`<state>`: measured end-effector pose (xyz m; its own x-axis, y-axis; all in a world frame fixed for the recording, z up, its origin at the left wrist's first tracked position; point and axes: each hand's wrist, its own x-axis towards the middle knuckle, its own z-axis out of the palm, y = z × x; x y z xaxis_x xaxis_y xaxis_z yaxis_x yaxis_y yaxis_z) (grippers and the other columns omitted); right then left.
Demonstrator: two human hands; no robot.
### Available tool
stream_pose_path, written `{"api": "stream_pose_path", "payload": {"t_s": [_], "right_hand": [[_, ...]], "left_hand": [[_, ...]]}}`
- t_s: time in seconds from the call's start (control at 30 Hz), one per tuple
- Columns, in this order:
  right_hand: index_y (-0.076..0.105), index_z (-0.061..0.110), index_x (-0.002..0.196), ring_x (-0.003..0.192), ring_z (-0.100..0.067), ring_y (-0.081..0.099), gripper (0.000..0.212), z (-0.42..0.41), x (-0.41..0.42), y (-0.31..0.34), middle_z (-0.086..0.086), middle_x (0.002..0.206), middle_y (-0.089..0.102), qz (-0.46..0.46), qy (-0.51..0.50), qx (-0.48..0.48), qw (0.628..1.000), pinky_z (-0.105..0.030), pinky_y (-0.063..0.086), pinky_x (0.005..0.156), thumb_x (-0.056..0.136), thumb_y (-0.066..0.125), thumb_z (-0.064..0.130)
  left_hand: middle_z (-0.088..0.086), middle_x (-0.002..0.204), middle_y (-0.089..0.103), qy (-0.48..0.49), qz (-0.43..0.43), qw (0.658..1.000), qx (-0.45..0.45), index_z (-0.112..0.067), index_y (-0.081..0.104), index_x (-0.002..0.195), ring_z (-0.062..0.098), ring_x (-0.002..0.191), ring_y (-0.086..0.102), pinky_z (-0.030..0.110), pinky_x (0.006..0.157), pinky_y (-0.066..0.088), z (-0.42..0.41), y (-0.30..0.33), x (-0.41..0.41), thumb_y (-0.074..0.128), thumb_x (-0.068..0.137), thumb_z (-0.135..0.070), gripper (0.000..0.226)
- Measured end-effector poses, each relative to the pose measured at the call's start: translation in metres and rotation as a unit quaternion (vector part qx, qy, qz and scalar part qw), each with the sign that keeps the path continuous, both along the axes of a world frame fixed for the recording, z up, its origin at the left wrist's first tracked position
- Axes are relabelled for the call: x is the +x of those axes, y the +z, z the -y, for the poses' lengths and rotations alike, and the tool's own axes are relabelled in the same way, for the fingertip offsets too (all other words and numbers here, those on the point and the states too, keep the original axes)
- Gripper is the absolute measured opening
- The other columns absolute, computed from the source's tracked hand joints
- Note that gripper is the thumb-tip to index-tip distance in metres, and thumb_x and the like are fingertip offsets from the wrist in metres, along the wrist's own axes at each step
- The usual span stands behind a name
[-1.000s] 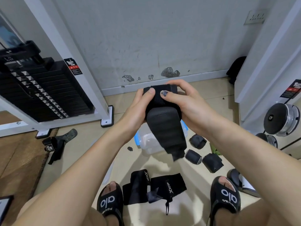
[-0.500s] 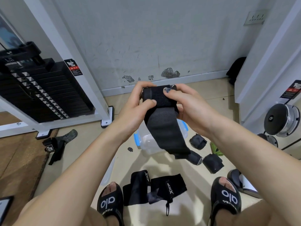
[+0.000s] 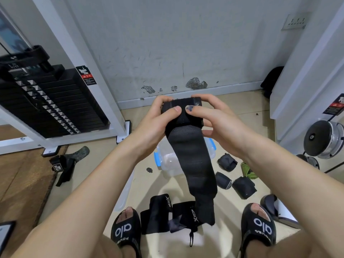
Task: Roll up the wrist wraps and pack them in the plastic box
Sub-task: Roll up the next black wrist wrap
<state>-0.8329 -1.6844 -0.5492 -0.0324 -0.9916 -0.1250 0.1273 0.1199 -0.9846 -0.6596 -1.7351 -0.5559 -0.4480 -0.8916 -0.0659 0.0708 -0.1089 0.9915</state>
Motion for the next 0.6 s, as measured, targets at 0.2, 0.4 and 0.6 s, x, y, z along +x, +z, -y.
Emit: {"api": "stream_pose_path", "payload": {"t_s": [0.2,0.4,0.6], "right_hand": [[0.067,0.031,0.124,0.095,-0.021,0.076,0.03,-0.0026,0.0015,0.0005,0.003,0.113,0.077,-0.051,0.02,0.015,0.998,-0.032,0.058,0.078,0.096,0.067,0.044],[0.064,0.021,0.127,0.081,-0.015,0.072,0.029,-0.0017,0.0023,-0.0008,-0.002,0.105,0.076,0.007,0.016,0.002,1.0,-0.031,0.053,0.076,0.098,0.066,0.025],[0.066,0.022,0.129,0.071,-0.007,0.065,0.029,-0.001,0.0033,-0.0004,0.01,0.089,0.073,0.022,0.019,-0.006,1.0,-0.025,0.047,0.068,0.1,0.063,0.025]], "left_hand": [[0.006,0.108,0.066,0.003,0.021,0.997,-0.078,-0.03,0.059,0.111,0.02,0.099,0.065,0.042,0.088,0.052,-0.0024,0.001,0.0045,0.068,0.087,-0.02,0.028],[0.003,0.11,0.064,-0.017,0.028,0.996,-0.08,-0.034,0.056,0.112,0.02,0.099,0.064,0.046,0.088,0.053,-0.0038,-0.0003,0.0039,0.067,0.088,-0.021,0.029],[-0.007,0.12,0.068,0.003,0.054,0.998,-0.017,-0.043,0.052,0.12,0.013,0.103,0.069,0.051,0.096,0.057,-0.0049,-0.0007,-0.004,0.052,0.106,-0.044,0.014]]}}
